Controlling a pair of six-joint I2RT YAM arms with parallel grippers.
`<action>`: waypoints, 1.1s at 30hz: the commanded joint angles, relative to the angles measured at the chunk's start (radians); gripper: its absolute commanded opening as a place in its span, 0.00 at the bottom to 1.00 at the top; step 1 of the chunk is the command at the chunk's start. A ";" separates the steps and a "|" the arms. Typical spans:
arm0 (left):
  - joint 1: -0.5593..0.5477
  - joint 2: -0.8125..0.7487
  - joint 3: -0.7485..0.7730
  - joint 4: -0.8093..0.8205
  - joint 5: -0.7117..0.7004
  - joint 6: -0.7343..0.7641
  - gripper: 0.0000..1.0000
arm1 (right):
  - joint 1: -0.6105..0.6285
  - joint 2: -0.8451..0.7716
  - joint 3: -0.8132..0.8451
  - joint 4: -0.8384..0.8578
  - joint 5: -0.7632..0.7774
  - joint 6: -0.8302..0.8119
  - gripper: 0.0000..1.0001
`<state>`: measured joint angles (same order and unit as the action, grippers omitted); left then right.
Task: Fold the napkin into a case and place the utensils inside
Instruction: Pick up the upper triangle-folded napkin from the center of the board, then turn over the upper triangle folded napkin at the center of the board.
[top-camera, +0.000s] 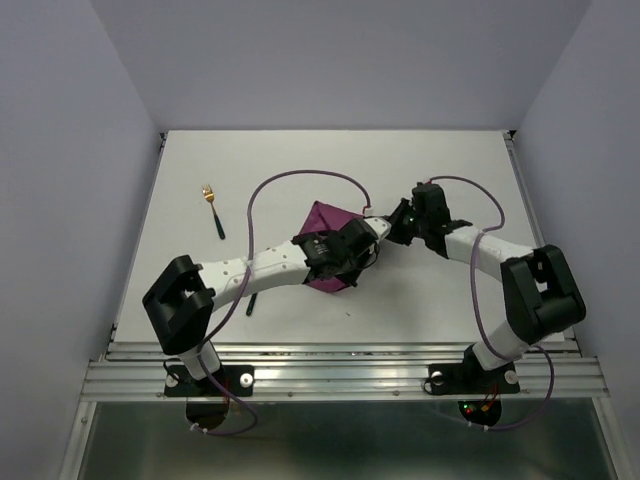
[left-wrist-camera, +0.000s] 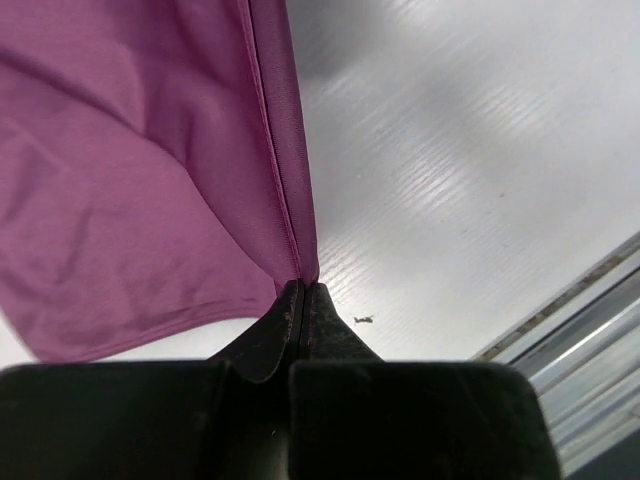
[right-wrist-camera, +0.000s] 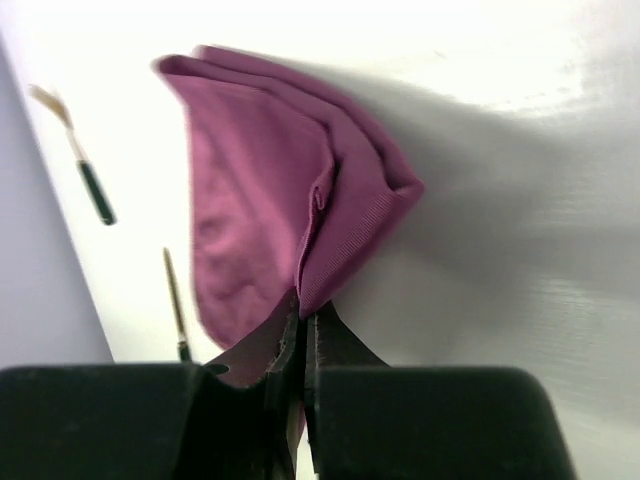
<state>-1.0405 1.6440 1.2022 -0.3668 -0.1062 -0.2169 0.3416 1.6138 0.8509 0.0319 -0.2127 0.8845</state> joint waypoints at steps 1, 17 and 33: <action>0.000 -0.096 0.106 -0.092 -0.013 0.008 0.00 | -0.006 -0.150 0.073 -0.065 0.075 -0.070 0.01; -0.093 -0.136 0.430 -0.224 -0.038 -0.061 0.00 | -0.006 -0.584 0.112 -0.374 0.256 -0.151 0.01; -0.385 0.092 0.706 -0.256 -0.083 -0.202 0.00 | -0.006 -1.031 0.207 -0.901 0.588 -0.234 0.01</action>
<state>-1.3903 1.6974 1.8156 -0.6273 -0.1848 -0.3950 0.3408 0.6277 0.9771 -0.7193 0.2562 0.6830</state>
